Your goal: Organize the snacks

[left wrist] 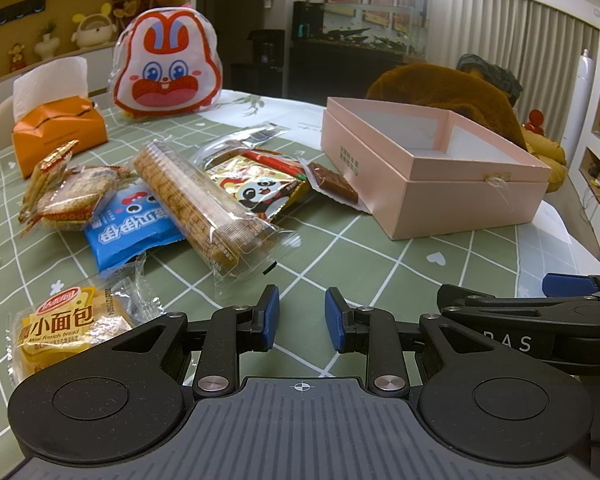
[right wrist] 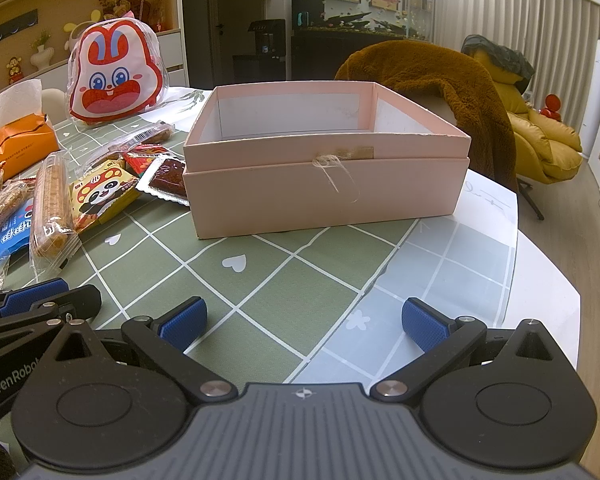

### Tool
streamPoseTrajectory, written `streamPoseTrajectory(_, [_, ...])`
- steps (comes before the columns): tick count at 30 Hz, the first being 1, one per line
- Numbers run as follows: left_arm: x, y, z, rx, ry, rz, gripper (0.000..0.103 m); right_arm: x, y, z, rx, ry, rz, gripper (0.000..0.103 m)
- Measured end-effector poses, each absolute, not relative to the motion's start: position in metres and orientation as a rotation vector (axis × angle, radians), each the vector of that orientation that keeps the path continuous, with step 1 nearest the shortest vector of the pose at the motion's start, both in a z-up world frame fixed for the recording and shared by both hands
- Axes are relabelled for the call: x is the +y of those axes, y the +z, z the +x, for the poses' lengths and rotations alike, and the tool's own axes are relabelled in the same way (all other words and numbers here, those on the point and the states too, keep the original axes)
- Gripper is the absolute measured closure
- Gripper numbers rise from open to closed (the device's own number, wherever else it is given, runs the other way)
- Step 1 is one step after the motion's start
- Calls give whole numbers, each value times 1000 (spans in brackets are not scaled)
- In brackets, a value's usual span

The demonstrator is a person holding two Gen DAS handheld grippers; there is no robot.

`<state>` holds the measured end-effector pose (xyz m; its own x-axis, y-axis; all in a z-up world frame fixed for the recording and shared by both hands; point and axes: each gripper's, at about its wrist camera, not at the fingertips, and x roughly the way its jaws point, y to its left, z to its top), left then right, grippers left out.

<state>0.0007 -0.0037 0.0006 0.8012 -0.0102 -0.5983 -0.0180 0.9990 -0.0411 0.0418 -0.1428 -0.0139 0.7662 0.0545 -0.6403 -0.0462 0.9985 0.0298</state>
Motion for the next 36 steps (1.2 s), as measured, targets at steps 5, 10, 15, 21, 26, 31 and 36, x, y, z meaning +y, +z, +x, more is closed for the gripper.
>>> streamPoseTrajectory(5, [-4, 1, 1, 641, 4, -46, 73, -143, -14, 42, 696, 55, 13, 0])
streamPoseTrajectory(10, [-4, 1, 1, 641, 4, -46, 73, -143, -14, 42, 696, 55, 13, 0])
streamPoseTrajectory(15, [-4, 1, 1, 642, 4, -44, 73, -143, -14, 42, 696, 55, 13, 0])
streamPoseTrajectory(21, [-4, 1, 1, 642, 4, -45, 73, -143, -14, 42, 696, 55, 13, 0])
streamPoseTrajectory(26, [-4, 1, 1, 641, 4, -46, 73, -142, -14, 42, 696, 57, 11, 0])
streamPoseTrajectory(31, [-1, 1, 0, 639, -2, -67, 73, -142, -14, 41, 695, 58, 14, 0])
streamPoseTrajectory(36, [6, 5, -2, 661, -1, -103, 73, -145, -7, 47, 793, 100, -8, 0])
